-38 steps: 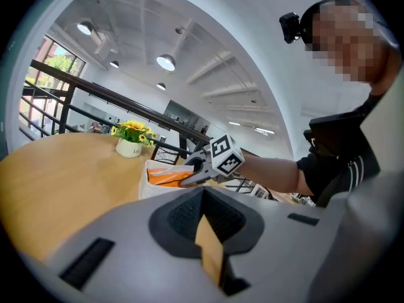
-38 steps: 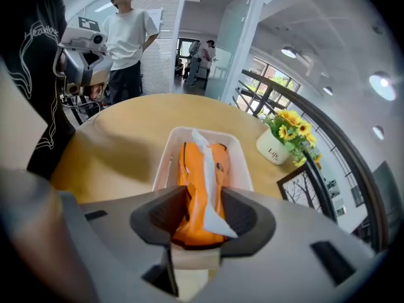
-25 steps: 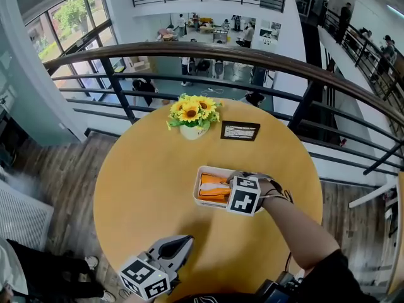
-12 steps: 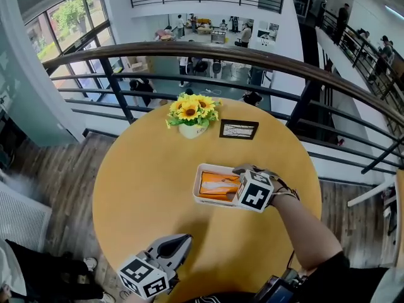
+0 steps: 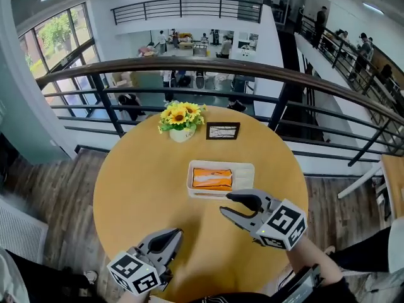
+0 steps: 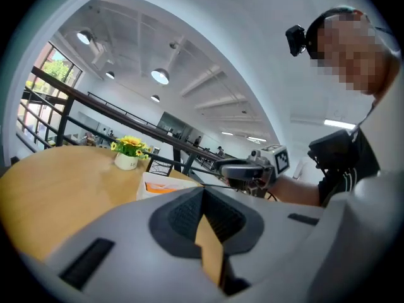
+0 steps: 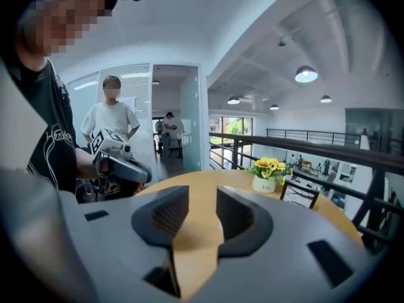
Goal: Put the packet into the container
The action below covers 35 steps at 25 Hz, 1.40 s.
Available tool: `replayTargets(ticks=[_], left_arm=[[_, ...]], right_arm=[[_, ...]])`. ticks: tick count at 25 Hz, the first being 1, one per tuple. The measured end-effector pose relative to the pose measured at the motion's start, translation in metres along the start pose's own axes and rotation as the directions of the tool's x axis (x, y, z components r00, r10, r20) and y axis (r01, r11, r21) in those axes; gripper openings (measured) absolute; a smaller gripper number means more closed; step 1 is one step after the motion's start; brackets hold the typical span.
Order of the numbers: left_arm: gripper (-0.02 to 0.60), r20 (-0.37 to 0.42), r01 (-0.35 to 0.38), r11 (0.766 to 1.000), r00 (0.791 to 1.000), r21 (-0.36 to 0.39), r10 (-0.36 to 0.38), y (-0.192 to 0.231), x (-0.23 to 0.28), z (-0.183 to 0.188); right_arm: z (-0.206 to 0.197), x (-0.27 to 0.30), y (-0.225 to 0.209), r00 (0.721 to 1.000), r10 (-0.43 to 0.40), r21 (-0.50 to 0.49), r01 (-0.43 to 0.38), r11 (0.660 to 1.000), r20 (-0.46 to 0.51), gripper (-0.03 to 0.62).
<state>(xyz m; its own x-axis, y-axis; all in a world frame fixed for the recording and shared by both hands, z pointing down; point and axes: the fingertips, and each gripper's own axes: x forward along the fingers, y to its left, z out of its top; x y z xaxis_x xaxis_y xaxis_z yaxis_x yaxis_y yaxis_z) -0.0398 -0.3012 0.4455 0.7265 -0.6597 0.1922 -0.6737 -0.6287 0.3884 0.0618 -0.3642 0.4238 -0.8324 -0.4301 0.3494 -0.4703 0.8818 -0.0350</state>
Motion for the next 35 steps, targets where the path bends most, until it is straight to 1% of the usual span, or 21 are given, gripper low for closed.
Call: replayTargets(ticks=[3,6,8,10,12,15,20,22,26,31,33,35], left_arm=[[0.005,0.028,0.044,0.998,0.999,0.039,-0.045,-0.023,-0.015,0.013],[0.005,0.043,0.107,0.988,0.993,0.112,-0.112,-0.050,-0.032,0.023],[0.005,0.046,0.130,0.981,0.989,0.146,-0.138,-0.064,-0.044,0.027],[0.005,0.049,0.154,0.974,0.985,0.164,-0.164,-0.075,-0.053,0.026],[0.005,0.044,0.179,0.967,0.981,0.182,-0.190,-0.085,-0.062,0.019],[0.005,0.032,0.193,0.963,0.979,0.190,-0.203,-0.102,-0.085,0.002],[0.005,0.026,0.218,0.954,0.973,0.206,-0.228,-0.126,-0.109,-0.015],[0.005,0.024,0.228,0.949,0.971,0.218,-0.239,-0.134,-0.116,-0.019],[0.005,0.022,0.252,0.939,0.964,0.236,-0.264,-0.148,-0.130,-0.020],[0.005,0.031,0.263,0.935,0.960,0.238,-0.278,-0.146,-0.127,-0.021],[0.005,0.028,0.260,0.936,0.961,0.238,-0.274,-0.144,-0.127,-0.025],[0.005,0.025,0.263,0.935,0.961,0.238,-0.277,-0.151,-0.134,-0.028]], right_arm=[[0.008,-0.029,0.039,0.994,-0.064,0.017,0.062,0.998,0.088,0.047],[0.009,-0.051,0.079,0.980,-0.112,0.032,0.108,0.994,0.166,0.006],[0.008,-0.061,0.106,0.970,-0.125,0.053,0.116,0.992,0.207,0.006],[0.005,-0.069,0.127,0.960,-0.139,0.087,0.121,0.989,0.242,0.006],[0.000,-0.078,0.147,0.952,-0.153,0.117,0.126,0.985,0.264,0.006],[-0.006,-0.096,0.178,0.940,-0.182,0.147,0.145,0.979,0.288,0.006],[-0.022,-0.119,0.199,0.906,-0.288,0.209,0.231,0.950,0.309,0.006],[-0.028,-0.121,0.206,0.897,-0.311,0.238,0.243,0.940,0.313,0.006],[-0.029,-0.120,0.220,0.893,-0.316,0.274,0.232,0.933,0.322,0.005],[-0.030,-0.107,0.222,0.902,-0.295,0.254,0.220,0.942,0.314,0.005],[-0.032,-0.107,0.223,0.903,-0.293,0.253,0.217,0.943,0.315,0.005],[-0.032,-0.110,0.232,0.901,-0.295,0.257,0.218,0.942,0.318,0.005]])
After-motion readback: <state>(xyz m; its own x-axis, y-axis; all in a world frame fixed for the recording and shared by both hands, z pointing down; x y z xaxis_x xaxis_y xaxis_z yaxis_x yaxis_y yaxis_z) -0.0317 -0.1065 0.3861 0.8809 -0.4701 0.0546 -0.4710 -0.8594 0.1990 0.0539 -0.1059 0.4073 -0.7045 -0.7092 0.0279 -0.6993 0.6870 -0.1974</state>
